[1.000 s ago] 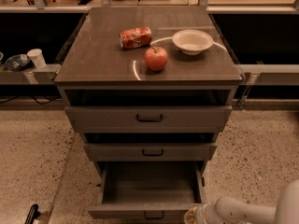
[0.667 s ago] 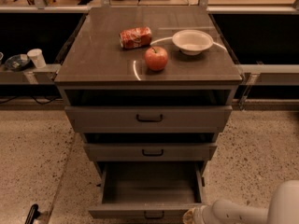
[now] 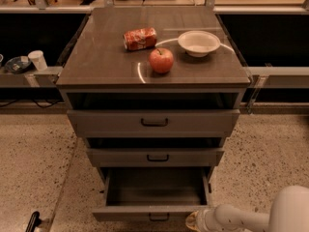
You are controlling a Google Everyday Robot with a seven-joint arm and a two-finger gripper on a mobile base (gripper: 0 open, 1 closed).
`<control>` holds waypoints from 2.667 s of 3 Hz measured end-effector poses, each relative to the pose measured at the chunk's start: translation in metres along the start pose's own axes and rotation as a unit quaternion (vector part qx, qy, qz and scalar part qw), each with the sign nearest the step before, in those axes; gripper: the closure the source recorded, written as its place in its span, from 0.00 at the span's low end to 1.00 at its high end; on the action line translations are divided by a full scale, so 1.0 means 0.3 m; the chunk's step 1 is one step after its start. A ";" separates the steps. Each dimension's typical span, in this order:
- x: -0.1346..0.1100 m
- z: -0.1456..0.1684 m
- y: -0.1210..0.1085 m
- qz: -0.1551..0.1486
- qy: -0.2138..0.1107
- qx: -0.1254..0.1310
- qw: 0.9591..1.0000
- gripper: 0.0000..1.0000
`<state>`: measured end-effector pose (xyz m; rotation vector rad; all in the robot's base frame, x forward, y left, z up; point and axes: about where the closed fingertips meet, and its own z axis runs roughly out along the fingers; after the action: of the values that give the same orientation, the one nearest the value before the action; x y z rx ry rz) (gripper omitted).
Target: Close bottom drawer
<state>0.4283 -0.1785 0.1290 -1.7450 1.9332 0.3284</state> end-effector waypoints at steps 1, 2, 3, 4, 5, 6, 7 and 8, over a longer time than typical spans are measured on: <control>-0.024 0.049 -0.074 -0.008 -0.003 0.009 1.000 0.99; -0.024 0.049 -0.074 -0.008 -0.003 0.009 1.000 0.77; -0.024 0.049 -0.074 -0.008 -0.003 0.009 1.000 0.55; -0.024 0.049 -0.074 -0.008 -0.003 0.009 1.000 0.22; -0.024 0.049 -0.074 -0.008 -0.003 0.009 1.000 0.01; -0.024 0.049 -0.074 -0.008 -0.003 0.009 1.000 0.00; -0.040 0.062 -0.091 -0.018 -0.023 0.001 1.000 0.16; -0.093 0.098 -0.152 -0.042 -0.069 -0.011 0.997 0.39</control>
Offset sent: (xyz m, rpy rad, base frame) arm 0.0176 0.0086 -0.0042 0.0026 -0.0163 0.0059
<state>0.4802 -0.1466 0.1258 -1.7633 1.7608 0.4310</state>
